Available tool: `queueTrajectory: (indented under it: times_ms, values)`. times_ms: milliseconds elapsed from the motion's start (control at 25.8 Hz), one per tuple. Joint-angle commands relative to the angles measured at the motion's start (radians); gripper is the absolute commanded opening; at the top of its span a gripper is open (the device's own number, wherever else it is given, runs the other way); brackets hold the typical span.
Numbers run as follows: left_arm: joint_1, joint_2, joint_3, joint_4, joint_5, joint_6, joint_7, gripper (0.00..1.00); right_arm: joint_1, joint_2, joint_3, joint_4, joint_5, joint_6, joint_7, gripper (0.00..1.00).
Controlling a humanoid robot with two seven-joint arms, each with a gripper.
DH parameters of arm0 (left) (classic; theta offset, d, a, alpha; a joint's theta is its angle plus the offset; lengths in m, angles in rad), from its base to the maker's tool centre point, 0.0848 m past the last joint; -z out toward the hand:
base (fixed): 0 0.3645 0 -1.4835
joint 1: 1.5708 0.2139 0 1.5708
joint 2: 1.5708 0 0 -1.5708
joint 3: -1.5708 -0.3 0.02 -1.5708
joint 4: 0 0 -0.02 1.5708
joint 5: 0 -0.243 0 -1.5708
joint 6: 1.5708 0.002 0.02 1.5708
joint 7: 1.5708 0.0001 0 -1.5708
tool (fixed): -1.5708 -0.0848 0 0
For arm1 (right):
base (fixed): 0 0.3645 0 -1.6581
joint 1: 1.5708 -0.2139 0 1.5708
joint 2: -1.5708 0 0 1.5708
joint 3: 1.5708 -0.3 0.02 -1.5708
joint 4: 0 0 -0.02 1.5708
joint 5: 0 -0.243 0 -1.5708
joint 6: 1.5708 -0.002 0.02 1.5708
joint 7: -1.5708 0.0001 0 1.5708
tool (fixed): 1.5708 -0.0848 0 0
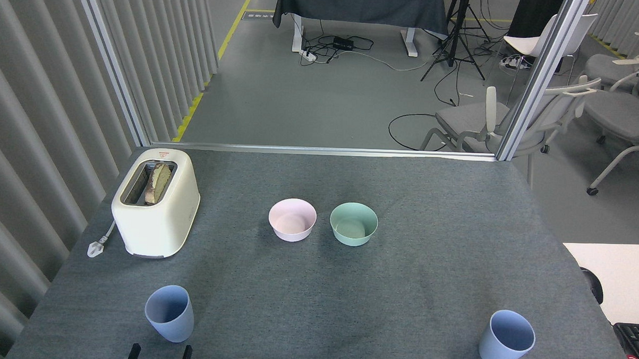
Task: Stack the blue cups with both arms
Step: 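Reach the left gripper to the blue cup in front of it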
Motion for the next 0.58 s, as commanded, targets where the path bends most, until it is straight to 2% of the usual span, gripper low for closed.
queueTrajectory:
  times_ms: [0, 542]
  values:
    - [-0.037, 0.000, -0.001, 0.026, 0.000, 0.001, -0.018, 1.00, 0.000, 0.000, 0.000, 0.001, 0.000, 0.000, -0.001, 1.00]
    - [-0.168, 0.000, 0.001, 0.134, 0.003, 0.001, -0.027, 1.00, -0.003, 0.000, 0.002, 0.009, 0.000, 0.000, 0.001, 1.00]
